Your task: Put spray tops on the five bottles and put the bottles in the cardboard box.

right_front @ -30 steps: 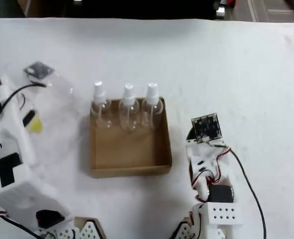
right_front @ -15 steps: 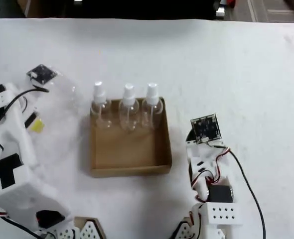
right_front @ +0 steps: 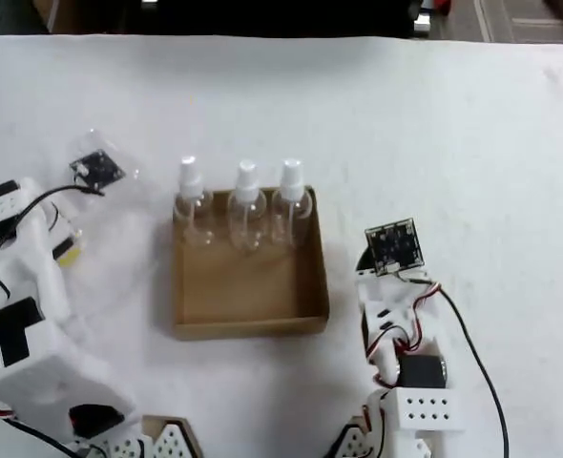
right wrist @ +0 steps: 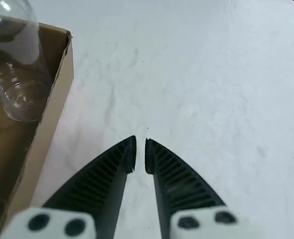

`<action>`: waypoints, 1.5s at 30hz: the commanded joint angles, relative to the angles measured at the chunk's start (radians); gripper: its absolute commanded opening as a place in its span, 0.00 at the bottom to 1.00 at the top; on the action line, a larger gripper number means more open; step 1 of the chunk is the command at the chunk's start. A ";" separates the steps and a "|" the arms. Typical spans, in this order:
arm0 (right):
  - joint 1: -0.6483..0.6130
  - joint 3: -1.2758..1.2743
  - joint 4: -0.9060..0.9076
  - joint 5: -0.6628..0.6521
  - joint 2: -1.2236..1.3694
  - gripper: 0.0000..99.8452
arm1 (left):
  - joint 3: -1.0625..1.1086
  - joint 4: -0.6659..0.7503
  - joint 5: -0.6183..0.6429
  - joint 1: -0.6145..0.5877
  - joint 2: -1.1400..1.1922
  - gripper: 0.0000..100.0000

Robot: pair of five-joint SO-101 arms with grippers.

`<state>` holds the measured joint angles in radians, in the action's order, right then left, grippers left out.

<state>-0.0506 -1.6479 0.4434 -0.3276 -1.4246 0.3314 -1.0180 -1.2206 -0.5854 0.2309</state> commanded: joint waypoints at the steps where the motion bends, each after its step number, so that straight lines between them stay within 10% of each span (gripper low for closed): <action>1: -0.001 0.012 -0.027 -0.014 -0.010 0.02 | 0.006 0.005 -0.021 0.010 -0.035 0.03; 26: -0.001 0.008 -0.045 -0.014 -0.010 0.02 | -0.137 -0.559 -0.021 0.033 -0.631 0.02; 45: -0.002 0.104 0.094 -0.003 -0.012 0.02 | -0.052 -0.720 0.161 0.334 -1.204 0.02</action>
<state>-0.0506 -1.6264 0.4849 -0.3276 -1.4246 0.2593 -1.7300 -1.1561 -0.3460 -0.8646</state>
